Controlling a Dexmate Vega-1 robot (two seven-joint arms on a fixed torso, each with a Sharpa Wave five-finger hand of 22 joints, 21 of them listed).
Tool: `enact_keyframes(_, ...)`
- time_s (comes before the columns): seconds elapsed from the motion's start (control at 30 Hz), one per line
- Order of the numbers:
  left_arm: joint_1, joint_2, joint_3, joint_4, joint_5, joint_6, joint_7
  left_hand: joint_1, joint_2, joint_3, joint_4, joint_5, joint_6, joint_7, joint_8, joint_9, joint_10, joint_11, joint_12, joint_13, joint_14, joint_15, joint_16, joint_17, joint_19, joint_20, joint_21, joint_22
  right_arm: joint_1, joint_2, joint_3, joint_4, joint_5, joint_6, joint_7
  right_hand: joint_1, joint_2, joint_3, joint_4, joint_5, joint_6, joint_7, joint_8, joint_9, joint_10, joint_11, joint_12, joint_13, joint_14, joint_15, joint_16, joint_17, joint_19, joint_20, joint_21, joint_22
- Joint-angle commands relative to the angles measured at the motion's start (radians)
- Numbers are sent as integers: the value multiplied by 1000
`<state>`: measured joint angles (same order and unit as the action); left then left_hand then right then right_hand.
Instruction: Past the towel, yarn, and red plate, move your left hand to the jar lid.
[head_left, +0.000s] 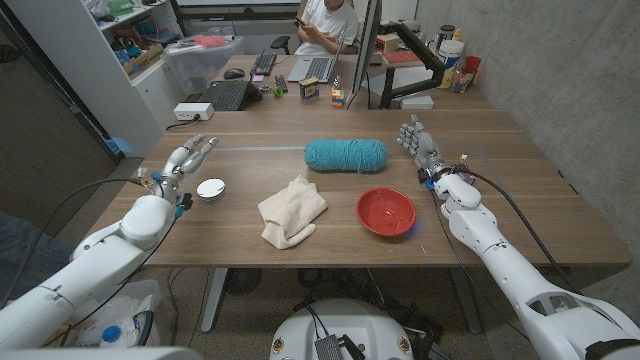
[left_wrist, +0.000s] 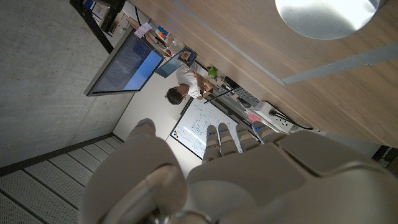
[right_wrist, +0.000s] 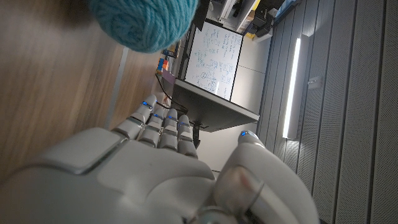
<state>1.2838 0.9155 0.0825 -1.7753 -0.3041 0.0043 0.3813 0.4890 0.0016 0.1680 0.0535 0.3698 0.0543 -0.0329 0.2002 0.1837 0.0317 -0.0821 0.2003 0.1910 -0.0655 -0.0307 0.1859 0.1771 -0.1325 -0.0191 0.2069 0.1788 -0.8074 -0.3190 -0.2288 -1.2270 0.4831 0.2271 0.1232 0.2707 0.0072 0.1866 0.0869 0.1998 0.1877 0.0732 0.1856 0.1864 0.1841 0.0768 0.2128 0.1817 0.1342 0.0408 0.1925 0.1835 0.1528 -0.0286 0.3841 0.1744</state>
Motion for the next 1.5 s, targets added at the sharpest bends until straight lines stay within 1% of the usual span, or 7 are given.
enact_keyframes(0.03, 23, 19, -2, -36, 87, 80, 56, 17, 0, 4, -10, 7, 14, -5, 7, 5, 10, -6, 8, -1, 8, -24, 3, 2, -3, 10, 2, 5, 3, 0, -2, 7, 0, -3, 4, 3, 14, -3, -5, 5, 5, -2, 9, 0, 12, 2, 2, 3, 7, 0, 2, 3, 8, -3, -6, 3)
enact_keyframes(0.53, 32, 53, 8, -82, 184, 179, 96, 28, 1, 4, -15, 8, 27, -8, 10, 5, 20, -7, 11, -1, 17, -28, 5, 3, 2, 14, 3, 6, 6, -5, -3, 8, -4, -10, 7, 2, 15, -4, -6, 5, 5, -3, 9, 0, 12, 2, 2, 3, 8, 1, 2, 3, 11, -2, -10, 3)
enact_keyframes(0.7, 29, 58, 12, -87, 203, 209, 101, 32, 2, 4, -17, 9, 31, -9, 11, 5, 23, -12, 12, -1, 20, -30, 5, 3, 3, 19, 3, 6, 8, -5, -4, 9, -5, -12, 7, 2, 16, -4, -6, 5, 4, -2, 8, 0, 12, 2, 1, 3, 9, 1, 2, 3, 11, -2, -12, 3)
enact_keyframes(0.93, 17, 70, 28, -90, 228, 241, 96, 38, 3, 4, -19, 10, 38, -10, 12, 5, 30, -16, 13, -1, 27, -32, 7, 3, 7, 30, 5, 6, 10, -3, -5, 10, -6, -14, 4, 2, 16, -5, -7, 5, 5, -3, 8, 0, 12, 0, 1, 3, 10, 1, 2, 3, 12, -1, -15, 3)
enact_keyframes(1.07, 14, 84, 43, -102, 250, 272, 95, 42, 4, 4, -21, 12, 50, -13, 16, 5, 39, -16, 16, -1, 31, -32, 7, 3, 11, 41, 6, 7, 11, -5, -8, 7, -10, -13, 4, 2, 16, -5, -7, 5, 4, -4, 8, 0, 13, 1, 1, 3, 11, 1, 2, 3, 13, -1, -16, 3)
enact_keyframes(1.3, 12, 107, 66, -129, 300, 323, 108, 46, 5, 4, -23, 12, 57, -12, 17, 5, 43, -18, 17, 0, 37, -33, 9, 3, 13, 43, 7, 7, 25, -2, -15, 25, -11, -21, 11, 2, 17, -6, -8, 5, 4, -3, 8, 0, 13, 1, 1, 3, 11, 1, 2, 3, 14, 0, -18, 3)
enact_keyframes(1.5, 11, 112, 70, -134, 306, 333, 106, 49, 5, 3, -24, 13, 61, -13, 18, 5, 47, -21, 17, 0, 41, -33, 9, 4, 15, 44, 7, 7, 37, 5, -17, 42, -13, -10, 16, 2, 18, -6, -9, 5, 4, -5, 8, 0, 14, 0, 1, 3, 12, 0, 2, 3, 15, 0, -21, 3)
